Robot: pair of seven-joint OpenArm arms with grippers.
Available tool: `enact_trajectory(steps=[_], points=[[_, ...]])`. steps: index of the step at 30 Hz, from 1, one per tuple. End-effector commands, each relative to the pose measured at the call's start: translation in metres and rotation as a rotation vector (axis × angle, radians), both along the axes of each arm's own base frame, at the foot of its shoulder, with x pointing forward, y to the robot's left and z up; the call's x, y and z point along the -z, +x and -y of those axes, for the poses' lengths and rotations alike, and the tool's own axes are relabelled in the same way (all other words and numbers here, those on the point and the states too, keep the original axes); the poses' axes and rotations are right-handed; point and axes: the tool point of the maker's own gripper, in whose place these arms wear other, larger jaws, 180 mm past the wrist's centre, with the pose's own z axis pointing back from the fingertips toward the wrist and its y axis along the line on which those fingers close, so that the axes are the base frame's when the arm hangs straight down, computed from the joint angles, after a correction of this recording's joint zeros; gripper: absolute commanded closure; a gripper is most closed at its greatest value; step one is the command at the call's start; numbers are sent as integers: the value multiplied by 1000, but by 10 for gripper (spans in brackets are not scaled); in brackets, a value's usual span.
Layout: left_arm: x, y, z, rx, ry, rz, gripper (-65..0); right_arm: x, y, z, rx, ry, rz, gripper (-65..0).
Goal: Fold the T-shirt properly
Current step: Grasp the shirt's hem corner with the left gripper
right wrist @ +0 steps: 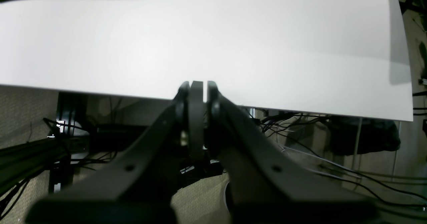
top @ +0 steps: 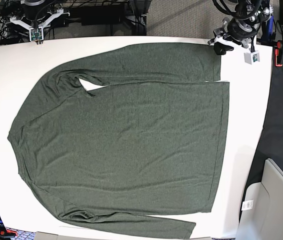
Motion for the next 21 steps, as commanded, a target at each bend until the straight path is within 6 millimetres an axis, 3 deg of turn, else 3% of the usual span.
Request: enact_trajectory(steps=[1,21], points=[[-5,2,-1,2,2,17,-202,-9,3,-1,-11,-7,29,0],[14,-5,6,-25,-55,-31,-202,-11,3,0,-10,-10,36,0]])
